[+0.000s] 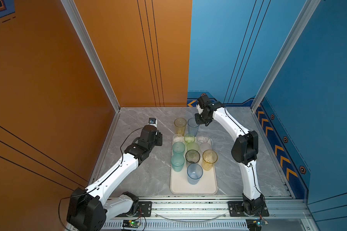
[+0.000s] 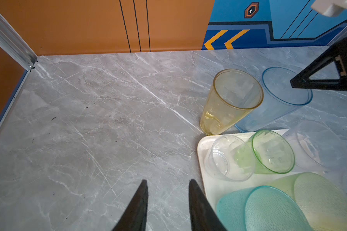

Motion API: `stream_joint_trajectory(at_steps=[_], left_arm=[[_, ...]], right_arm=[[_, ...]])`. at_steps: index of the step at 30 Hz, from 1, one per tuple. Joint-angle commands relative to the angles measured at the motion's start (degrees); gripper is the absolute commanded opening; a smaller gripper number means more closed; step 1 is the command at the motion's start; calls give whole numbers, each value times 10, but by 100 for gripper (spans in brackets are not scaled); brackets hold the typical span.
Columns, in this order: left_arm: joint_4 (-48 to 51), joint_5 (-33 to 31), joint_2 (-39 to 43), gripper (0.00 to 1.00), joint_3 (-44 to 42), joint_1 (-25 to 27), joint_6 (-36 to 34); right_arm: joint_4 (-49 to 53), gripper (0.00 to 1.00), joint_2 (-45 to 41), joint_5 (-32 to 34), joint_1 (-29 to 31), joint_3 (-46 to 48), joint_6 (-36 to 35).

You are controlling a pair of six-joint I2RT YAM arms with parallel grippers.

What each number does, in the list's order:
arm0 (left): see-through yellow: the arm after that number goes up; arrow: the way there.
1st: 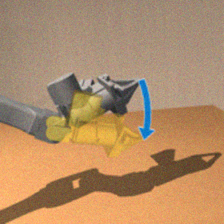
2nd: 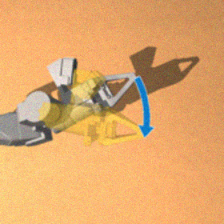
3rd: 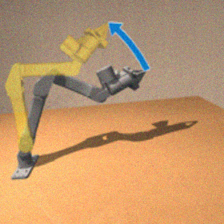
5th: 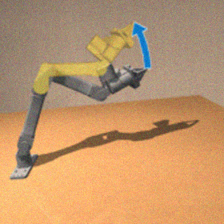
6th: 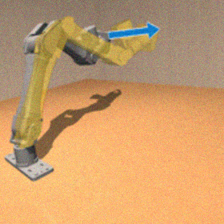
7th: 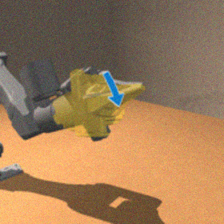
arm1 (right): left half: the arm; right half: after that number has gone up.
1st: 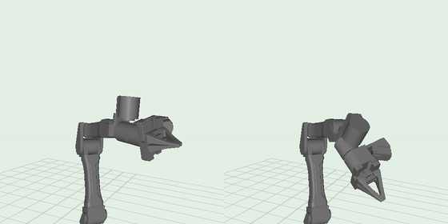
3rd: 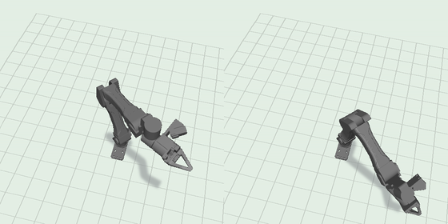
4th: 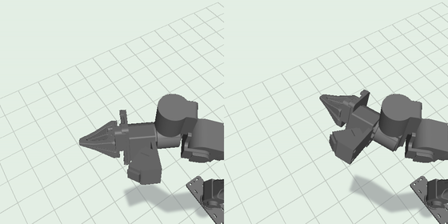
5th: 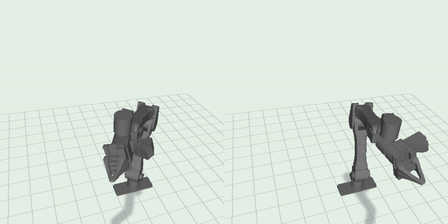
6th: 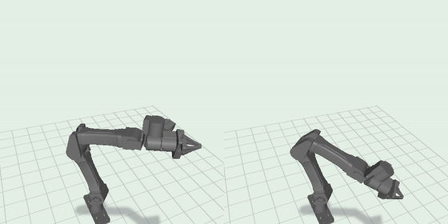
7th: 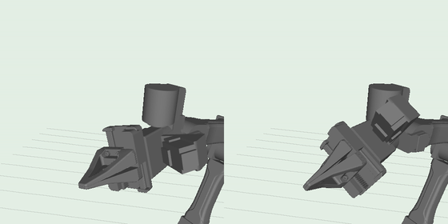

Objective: Place the glasses into the tray
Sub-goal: 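Close the right gripper on the light-blue glass rim and lift it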

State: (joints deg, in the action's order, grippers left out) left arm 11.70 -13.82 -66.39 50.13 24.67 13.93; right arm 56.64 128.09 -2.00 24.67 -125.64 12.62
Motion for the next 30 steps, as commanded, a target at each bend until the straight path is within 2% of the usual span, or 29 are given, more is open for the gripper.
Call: stream_joint_trajectory(at_steps=[1, 19, 25, 30], left_arm=[[-4, 12, -4, 35, -1, -8, -7], [-4, 22, -1, 35, -8, -15, -5], [-4, 30, -1, 35, -12, -16, -4], [-4, 38, -5, 34, -12, -16, -7]], right_arm=[[24, 17, 12, -9, -4, -17, -3], [35, 0, 16, 19, 0, -19, -7], [29, 0, 7, 29, 1, -15, -4], [-20, 0, -35, 37, 1, 33, 3]])
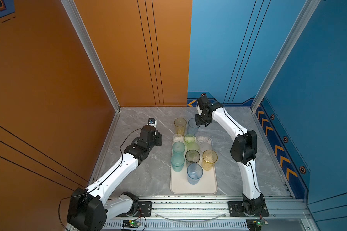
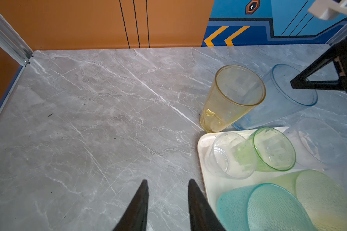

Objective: Place the glasses into the tray
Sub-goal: 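Close the right gripper on the light-blue glass rim and lift it, then carry the light-blue glass with the right gripper toward the tray's nearer end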

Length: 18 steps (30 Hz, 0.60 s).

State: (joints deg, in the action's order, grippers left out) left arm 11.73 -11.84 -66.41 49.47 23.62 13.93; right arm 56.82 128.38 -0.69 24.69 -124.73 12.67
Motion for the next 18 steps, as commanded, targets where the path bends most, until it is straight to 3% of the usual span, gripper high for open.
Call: stream_joint_trajectory(at_steps=[1, 18], left_arm=[[-5, 22, -5, 34, -6, -5, -8], [7, 21, -3, 34, -7, 15, -9]], right_arm=[[-35, 0, -50, 23, 0, 38, 4], [-185, 0, -301, 22, -17, 278, 1]])
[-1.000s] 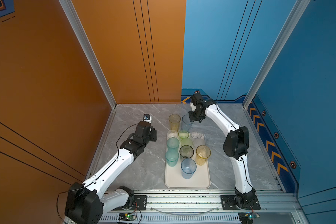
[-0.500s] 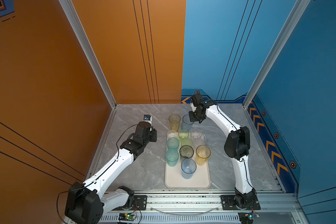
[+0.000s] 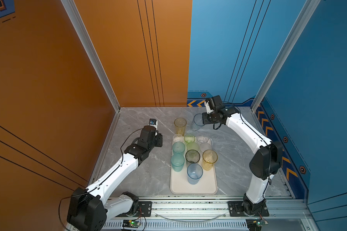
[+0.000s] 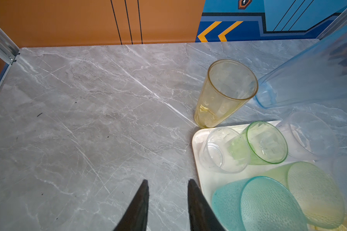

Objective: Place the glasses into the tray
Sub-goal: 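Carry the light-blue glass with the right gripper toward the tray's nearer end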

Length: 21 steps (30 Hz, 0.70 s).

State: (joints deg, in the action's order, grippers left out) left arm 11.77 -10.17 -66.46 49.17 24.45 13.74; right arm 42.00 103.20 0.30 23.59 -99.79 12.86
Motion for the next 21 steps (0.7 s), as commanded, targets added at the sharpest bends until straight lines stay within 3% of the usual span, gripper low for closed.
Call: stream_joint_trajectory(at_steps=[1, 11, 16, 21], left_arm=[[8, 3, -1, 34, -4, 8, -8], [25, -5, 14, 34, 1, 19, -11], [43, -7, 22, 34, 11, 23, -14], [69, -18, 35, 34, 26, 24, -21]], right_arm=[[-40, 0, -72, 13, -8, 46, -2], [-40, 0, -340, -39, -41, 194, 4], [66, 0, -436, -103, -43, 189, -2], [205, 0, -493, -97, -24, 164, -14]])
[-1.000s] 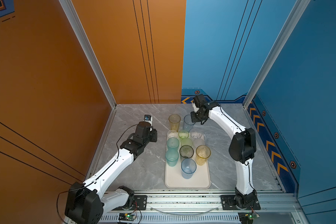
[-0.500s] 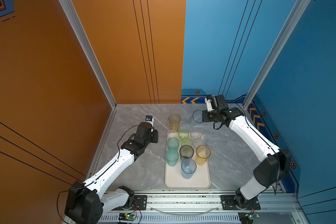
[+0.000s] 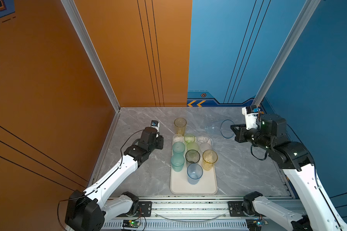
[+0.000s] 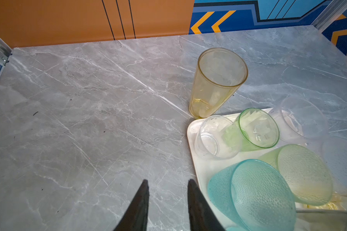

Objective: Place the glasses into the tray
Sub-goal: 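Carry the light-blue glass with the right gripper toward the tray's nearer end, then lower the light-blue glass onto the tray beside the blue textured glass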

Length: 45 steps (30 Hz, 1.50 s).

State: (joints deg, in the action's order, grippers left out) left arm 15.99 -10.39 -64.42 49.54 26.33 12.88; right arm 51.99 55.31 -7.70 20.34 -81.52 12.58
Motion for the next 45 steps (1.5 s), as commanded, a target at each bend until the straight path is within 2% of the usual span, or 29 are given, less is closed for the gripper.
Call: stream_joint_trajectory(at_steps=[1, 4, 8, 12, 17, 22, 25, 28, 32, 37, 45], left_arm=[[32, -18, 18, 34, 25, 5, -14], [42, -23, 28, 34, 33, 5, -16], [53, -30, 39, 35, 37, 4, -17], [67, -36, 45, 35, 46, 4, -16], [72, -33, 51, 35, 53, 4, -13], [71, -34, 49, 35, 61, 4, -10], [73, -34, 40, 35, 67, 4, -9], [74, -35, 32, 35, 70, 4, -8], [74, -34, 24, 35, 71, 4, -5], [74, -32, 13, 35, 72, 4, -4], [74, -31, 4, 35, 72, 4, -7]], right_arm=[[130, 0, -23, -12, 14, -23, -13], [174, 0, -52, -10, 28, -24, -17], [227, 0, -72, -49, 39, -28, -24], [289, 0, -70, -25, 55, -27, -16], [304, 0, -69, -16, 87, 5, 20], [281, 0, -71, 28, 153, 62, 74], [239, 0, -69, 56, 215, 101, 112], [216, 0, -53, 111, 276, 124, 142], [192, 0, -21, 163, 328, 145, 169], [174, 0, 22, 201, 355, 160, 183], [145, 0, 71, 204, 359, 192, 186]])
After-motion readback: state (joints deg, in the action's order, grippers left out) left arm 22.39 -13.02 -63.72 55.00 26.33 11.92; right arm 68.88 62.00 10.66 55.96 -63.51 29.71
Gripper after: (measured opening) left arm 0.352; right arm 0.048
